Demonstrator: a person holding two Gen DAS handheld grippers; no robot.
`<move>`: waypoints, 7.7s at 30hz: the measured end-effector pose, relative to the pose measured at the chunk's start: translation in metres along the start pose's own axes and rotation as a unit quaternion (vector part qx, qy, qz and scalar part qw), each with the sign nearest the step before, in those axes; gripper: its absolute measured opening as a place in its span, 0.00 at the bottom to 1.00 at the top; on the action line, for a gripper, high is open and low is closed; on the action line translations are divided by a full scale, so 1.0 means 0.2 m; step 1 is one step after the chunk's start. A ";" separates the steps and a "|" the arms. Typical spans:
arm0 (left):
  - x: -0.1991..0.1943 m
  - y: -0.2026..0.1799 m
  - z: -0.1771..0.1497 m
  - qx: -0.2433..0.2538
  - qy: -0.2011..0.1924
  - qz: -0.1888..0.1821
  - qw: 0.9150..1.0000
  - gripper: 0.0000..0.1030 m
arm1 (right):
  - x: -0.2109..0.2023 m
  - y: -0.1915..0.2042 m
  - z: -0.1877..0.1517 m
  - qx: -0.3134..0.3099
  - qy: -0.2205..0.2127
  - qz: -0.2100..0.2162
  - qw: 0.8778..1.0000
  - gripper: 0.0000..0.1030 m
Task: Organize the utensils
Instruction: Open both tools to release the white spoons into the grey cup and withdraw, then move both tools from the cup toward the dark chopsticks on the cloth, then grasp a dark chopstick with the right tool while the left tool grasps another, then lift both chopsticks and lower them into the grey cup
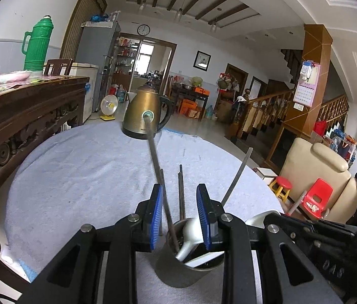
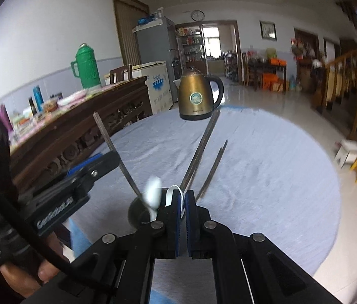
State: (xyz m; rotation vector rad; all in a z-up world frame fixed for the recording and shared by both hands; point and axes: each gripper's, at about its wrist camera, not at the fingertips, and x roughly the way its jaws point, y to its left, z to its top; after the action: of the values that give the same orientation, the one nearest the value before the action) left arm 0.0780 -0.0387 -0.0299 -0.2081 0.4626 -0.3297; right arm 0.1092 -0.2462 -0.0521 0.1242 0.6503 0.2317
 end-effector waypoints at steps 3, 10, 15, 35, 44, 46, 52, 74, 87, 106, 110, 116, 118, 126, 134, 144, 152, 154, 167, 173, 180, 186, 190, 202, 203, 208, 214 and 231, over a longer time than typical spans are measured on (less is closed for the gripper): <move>-0.02 0.01 0.00 -0.002 0.001 0.006 1.000 0.31 | 0.01 -0.08 0.00 0.049 0.005 0.024 0.999 0.13; -0.08 0.06 0.01 -0.004 -0.013 0.027 1.000 0.43 | -0.03 -0.25 -0.02 0.116 -0.013 0.020 0.993 0.12; -0.08 0.10 0.02 -0.010 -0.011 0.041 0.999 0.47 | -0.04 -0.32 -0.03 0.138 -0.009 0.014 0.990 0.12; -0.01 0.19 0.02 0.040 0.040 0.205 0.977 0.64 | -0.02 -0.34 -0.06 0.145 0.002 0.004 0.989 0.41; 0.02 0.25 0.01 0.042 0.058 0.230 0.971 0.65 | 0.00 -0.35 -0.08 0.154 0.011 -0.001 0.988 0.41; 0.04 0.26 0.00 0.041 0.063 0.235 0.969 0.65 | 0.01 -0.36 -0.09 0.158 0.014 -0.001 0.987 0.41; 0.09 0.30 -0.02 0.037 0.085 0.251 0.963 0.65 | 0.05 -0.39 -0.09 0.162 0.023 -0.003 0.986 0.41; 0.28 0.45 -0.08 0.033 0.130 0.271 0.953 0.65 | 0.30 -0.47 -0.15 0.182 0.073 -0.013 0.980 0.41; 0.37 0.62 -0.15 0.002 0.162 0.267 0.950 0.66 | 0.44 -0.51 -0.17 0.186 0.106 -0.036 0.976 0.41; 0.95 0.65 0.12 0.027 0.241 0.159 0.957 0.66 | 1.11 -0.78 0.35 0.189 0.184 -0.019 0.964 0.41; 1.05 0.67 0.19 0.028 0.258 0.154 0.953 0.66 | 1.35 -0.80 0.51 0.196 0.208 -0.022 0.958 0.41; 1.17 0.72 0.25 0.024 0.286 0.154 0.945 0.66 | 1.71 -0.76 0.67 0.175 0.250 -0.058 0.950 0.41; 1.20 0.74 0.27 0.024 0.299 0.152 0.942 0.66 | 1.81 -0.74 0.70 0.176 0.265 -0.064 0.946 0.35; 1.30 0.76 0.38 0.028 0.314 0.150 0.937 0.66 | 2.05 -0.70 0.72 0.143 0.318 -0.135 0.927 0.11; 1.45 0.61 0.45 0.033 0.331 0.108 0.937 0.57 | 1.93 -0.80 0.68 0.153 0.284 -0.124 0.938 0.06; 1.71 0.38 0.32 0.043 0.399 0.068 0.913 0.38 | 1.65 -1.06 0.49 0.162 0.310 -0.080 0.933 0.06; 1.82 0.32 0.27 0.029 0.416 0.072 0.906 0.38 | 1.59 -1.13 0.47 0.152 0.305 -0.062 0.938 0.06; 1.84 0.31 0.27 0.028 0.417 0.075 0.905 0.38 | 1.54 -1.07 0.46 0.152 0.303 -0.059 0.939 0.06; 2.00 0.30 0.30 0.015 0.422 0.076 0.903 0.38 | 1.57 -1.11 0.48 0.155 0.300 -0.048 0.940 0.08; 2.05 0.23 0.32 0.024 0.427 0.094 0.899 0.38 | 1.59 -1.09 0.47 0.160 0.297 -0.046 0.940 0.08; 2.10 0.13 0.30 0.075 0.430 0.127 0.891 0.37 | 1.54 -1.12 0.47 0.169 0.292 -0.042 0.940 0.07; 2.13 0.09 0.31 0.077 0.432 0.121 0.890 0.33 | 1.54 -1.13 0.46 0.175 0.292 -0.043 0.939 0.07; 2.18 0.08 0.33 0.072 0.430 0.117 0.892 0.33 | 1.57 -1.11 0.48 0.164 0.313 -0.058 0.934 0.07; 1.95 0.19 0.35 0.079 0.391 0.110 0.910 0.05 | 1.49 -1.03 0.49 0.158 0.293 -0.065 0.941 0.06; 1.89 0.22 0.38 0.069 0.377 0.109 0.917 0.05 | 1.46 -1.03 0.50 0.155 0.282 -0.065 0.944 0.06; 1.60 0.32 0.51 0.035 0.306 0.104 0.946 0.05 | 1.20 -0.96 0.55 0.143 0.215 -0.069 0.964 0.06; 1.19 0.40 0.58 0.006 0.226 0.103 0.969 0.05 | 0.86 -0.86 0.60 0.128 0.127 -0.079 0.980 0.06; 0.21 0.44 0.53 -0.058 0.070 0.095 0.991 0.05 | 0.03 -0.47 0.49 0.087 -0.054 -0.094 0.990 0.06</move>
State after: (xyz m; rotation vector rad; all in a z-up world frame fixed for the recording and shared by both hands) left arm 0.1858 0.0408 0.0233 -0.2537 0.6367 -0.1305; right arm 0.1894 -0.3393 0.0039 0.2406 0.5703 -0.0132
